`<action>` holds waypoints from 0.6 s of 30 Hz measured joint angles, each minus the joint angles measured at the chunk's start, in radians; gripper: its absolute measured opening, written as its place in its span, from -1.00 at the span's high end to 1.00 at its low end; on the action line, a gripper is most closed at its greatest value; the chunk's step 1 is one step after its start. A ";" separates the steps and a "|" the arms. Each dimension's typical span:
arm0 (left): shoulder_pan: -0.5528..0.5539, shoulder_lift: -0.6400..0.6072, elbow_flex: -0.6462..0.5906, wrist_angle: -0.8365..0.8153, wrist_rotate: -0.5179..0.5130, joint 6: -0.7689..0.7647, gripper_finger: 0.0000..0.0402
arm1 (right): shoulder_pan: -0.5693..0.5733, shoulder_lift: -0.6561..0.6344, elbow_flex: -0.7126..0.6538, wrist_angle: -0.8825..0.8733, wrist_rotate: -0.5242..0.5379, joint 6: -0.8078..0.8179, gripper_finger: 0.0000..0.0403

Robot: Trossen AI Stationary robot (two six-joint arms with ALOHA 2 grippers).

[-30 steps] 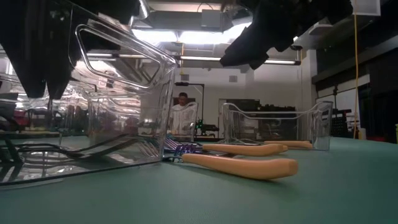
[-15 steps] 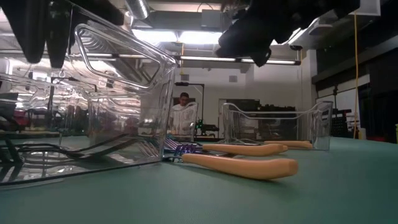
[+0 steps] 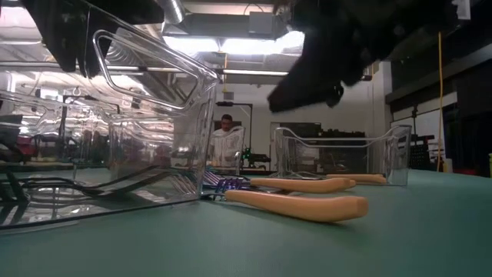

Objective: Sort silverware by color (type)
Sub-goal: Put the yellow fork into the top right transparent bin

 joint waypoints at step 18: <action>0.000 -0.001 0.000 0.015 0.000 -0.004 0.53 | -0.001 0.211 0.000 0.122 0.066 0.004 0.43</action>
